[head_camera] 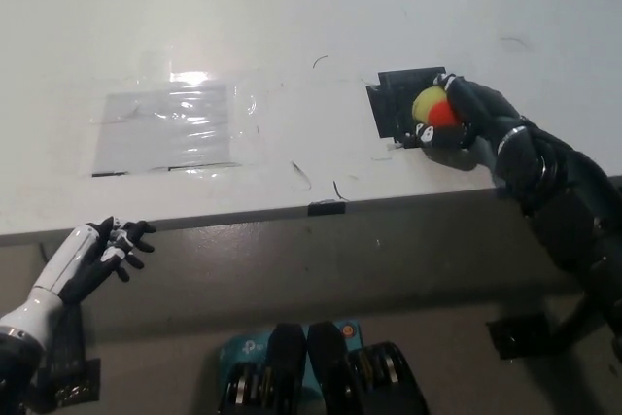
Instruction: The robot uses right hand to squeeze a small tennis ball placed on the black area of the table
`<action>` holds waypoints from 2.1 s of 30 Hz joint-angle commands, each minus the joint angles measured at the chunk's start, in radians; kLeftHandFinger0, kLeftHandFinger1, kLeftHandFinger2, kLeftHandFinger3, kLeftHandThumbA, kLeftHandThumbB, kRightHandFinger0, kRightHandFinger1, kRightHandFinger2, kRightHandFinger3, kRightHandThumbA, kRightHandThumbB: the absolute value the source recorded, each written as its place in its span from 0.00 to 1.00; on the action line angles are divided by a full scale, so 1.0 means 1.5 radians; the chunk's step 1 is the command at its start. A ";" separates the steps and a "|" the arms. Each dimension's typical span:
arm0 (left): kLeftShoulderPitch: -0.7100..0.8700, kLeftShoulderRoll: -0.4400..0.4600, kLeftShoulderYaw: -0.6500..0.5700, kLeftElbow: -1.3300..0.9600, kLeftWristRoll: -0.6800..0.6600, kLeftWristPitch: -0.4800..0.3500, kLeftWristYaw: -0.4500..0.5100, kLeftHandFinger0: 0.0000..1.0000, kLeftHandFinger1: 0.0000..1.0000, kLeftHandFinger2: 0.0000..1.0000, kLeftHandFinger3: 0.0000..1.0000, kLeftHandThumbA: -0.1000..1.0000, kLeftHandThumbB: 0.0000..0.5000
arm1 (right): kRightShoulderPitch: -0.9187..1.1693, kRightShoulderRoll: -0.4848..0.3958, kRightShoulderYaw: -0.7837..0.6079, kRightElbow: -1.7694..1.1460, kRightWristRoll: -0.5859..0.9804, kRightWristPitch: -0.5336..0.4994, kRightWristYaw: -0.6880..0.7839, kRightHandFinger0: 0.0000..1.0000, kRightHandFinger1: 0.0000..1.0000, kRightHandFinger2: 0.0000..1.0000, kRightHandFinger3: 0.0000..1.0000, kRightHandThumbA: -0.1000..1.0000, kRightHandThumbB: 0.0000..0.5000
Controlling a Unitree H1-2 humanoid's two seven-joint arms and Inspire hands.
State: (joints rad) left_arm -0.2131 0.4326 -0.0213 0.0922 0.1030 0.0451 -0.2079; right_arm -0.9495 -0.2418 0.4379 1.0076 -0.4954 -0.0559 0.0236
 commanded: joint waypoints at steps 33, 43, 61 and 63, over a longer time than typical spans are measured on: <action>0.012 0.005 0.013 0.002 0.003 -0.036 0.000 0.39 0.45 0.54 0.64 0.92 0.13 | 0.155 0.115 -0.383 -0.360 0.248 -0.208 -0.231 0.00 0.00 0.08 0.10 0.00 0.47; 0.015 0.003 0.015 -0.011 0.000 -0.031 -0.003 0.41 0.47 0.56 0.66 0.94 0.15 | 0.203 0.151 -0.380 -0.394 0.297 -0.215 -0.202 0.00 0.00 0.10 0.08 0.00 0.36; 0.013 0.004 0.012 0.005 0.009 -0.050 0.001 0.39 0.44 0.53 0.64 0.93 0.13 | 0.219 0.153 -0.372 -0.389 0.249 -0.223 -0.232 0.00 0.00 0.16 0.13 0.00 0.41; 0.017 0.003 0.013 0.003 0.007 -0.050 0.000 0.39 0.44 0.53 0.64 0.93 0.14 | 0.227 0.153 -0.370 -0.392 0.242 -0.220 -0.233 0.00 0.00 0.16 0.14 0.00 0.42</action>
State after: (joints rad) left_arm -0.1788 0.4291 -0.0072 0.1144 0.1111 0.0005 -0.2109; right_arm -0.6055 -0.0057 -0.1209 0.4553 -0.1084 -0.3509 -0.3085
